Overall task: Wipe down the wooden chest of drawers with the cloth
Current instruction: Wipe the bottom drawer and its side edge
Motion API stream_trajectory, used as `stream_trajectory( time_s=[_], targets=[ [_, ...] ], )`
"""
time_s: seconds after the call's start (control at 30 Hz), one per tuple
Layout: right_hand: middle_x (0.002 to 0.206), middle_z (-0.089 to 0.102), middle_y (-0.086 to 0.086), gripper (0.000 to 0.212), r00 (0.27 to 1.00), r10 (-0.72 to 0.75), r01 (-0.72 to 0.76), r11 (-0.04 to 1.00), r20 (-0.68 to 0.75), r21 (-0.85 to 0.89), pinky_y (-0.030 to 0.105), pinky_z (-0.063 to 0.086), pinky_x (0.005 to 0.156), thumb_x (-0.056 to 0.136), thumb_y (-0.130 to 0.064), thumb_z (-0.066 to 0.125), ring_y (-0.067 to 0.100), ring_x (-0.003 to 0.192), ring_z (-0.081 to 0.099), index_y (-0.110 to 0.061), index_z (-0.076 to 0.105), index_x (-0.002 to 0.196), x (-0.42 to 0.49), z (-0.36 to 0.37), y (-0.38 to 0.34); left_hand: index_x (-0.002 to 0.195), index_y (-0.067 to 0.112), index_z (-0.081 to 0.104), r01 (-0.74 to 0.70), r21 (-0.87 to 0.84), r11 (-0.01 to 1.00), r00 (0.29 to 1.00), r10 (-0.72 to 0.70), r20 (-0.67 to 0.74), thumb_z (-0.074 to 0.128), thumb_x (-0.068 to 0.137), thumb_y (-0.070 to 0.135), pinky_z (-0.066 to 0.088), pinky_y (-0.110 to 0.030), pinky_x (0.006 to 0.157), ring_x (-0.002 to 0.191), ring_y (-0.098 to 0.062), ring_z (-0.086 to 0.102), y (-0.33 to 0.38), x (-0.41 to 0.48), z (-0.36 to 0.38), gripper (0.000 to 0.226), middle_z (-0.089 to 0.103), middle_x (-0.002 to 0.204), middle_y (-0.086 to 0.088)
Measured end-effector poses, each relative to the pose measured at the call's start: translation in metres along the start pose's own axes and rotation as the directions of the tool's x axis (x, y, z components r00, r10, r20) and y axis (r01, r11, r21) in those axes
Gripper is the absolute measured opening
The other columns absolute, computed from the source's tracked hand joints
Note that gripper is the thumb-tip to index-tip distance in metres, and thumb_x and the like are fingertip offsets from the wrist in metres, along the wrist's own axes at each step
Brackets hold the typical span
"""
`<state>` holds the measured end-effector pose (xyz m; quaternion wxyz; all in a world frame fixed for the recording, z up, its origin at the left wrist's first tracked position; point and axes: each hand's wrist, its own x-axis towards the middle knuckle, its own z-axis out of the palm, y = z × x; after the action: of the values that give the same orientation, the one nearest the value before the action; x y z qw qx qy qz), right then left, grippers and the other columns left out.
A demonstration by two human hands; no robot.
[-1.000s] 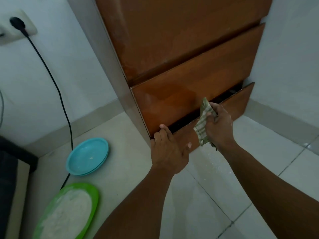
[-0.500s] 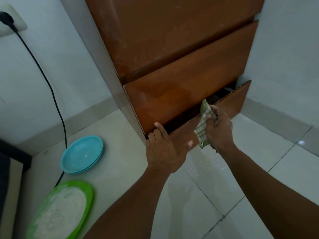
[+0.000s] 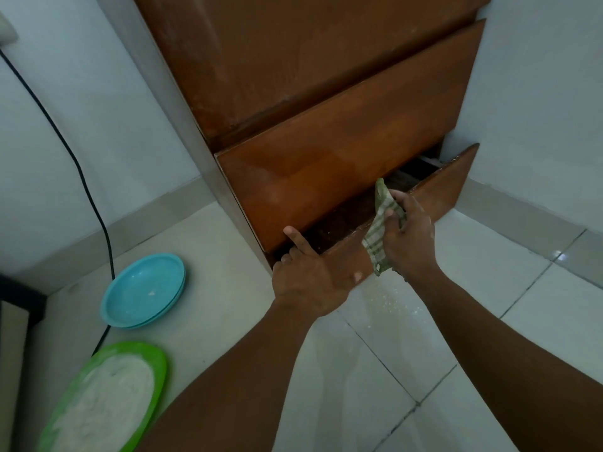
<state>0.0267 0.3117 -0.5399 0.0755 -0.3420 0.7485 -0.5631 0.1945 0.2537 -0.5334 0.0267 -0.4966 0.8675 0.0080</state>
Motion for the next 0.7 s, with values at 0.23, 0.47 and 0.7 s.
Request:
stream_trajectory(
  time_s=[0.23,0.47,0.7],
  targets=[
    [0.117,0.064,0.001,0.036,0.971,-0.239,0.24,0.969,0.024,-0.066,0.042,0.055,0.091,0.101,-0.011,0.047,0.015,0.104,0.06,-0.016,0.058,0.134,-0.012,0.005,-0.004,0.156,0.005,-0.015,-0.073,-0.084,0.994,0.986,0.06,-0.155,0.044,0.077,0.087,0.049,-0.041,0.098,0.123,-0.027,0.051,-0.02,-0.026,0.009,0.128,0.046,0.142,-0.011],
    [0.138,0.062,0.009,0.045,0.62,-0.617,0.771,0.594,0.485,-0.229,0.054,0.039,0.113,0.106,-0.033,0.033,0.028,0.138,0.049,-0.013,0.063,0.133,-0.073,0.05,-0.008,0.16,0.005,0.006,-0.178,-0.155,0.972,0.954,0.132,-0.269,0.06,0.092,0.054,0.024,-0.042,0.122,0.153,-0.034,0.023,-0.055,-0.064,0.042,0.099,0.021,0.166,-0.018],
    [0.141,0.059,0.014,0.043,0.685,-0.588,0.723,0.62,0.43,-0.304,0.057,0.03,0.118,0.098,-0.034,0.05,0.032,0.139,0.047,-0.011,0.06,0.133,-0.018,0.028,0.037,0.157,0.005,-0.018,-0.289,-0.018,0.957,0.953,0.286,-0.105,0.053,0.093,0.051,0.01,-0.043,0.127,0.155,-0.029,-0.016,-0.056,-0.056,0.023,0.106,-0.017,0.168,-0.014]
  ],
)
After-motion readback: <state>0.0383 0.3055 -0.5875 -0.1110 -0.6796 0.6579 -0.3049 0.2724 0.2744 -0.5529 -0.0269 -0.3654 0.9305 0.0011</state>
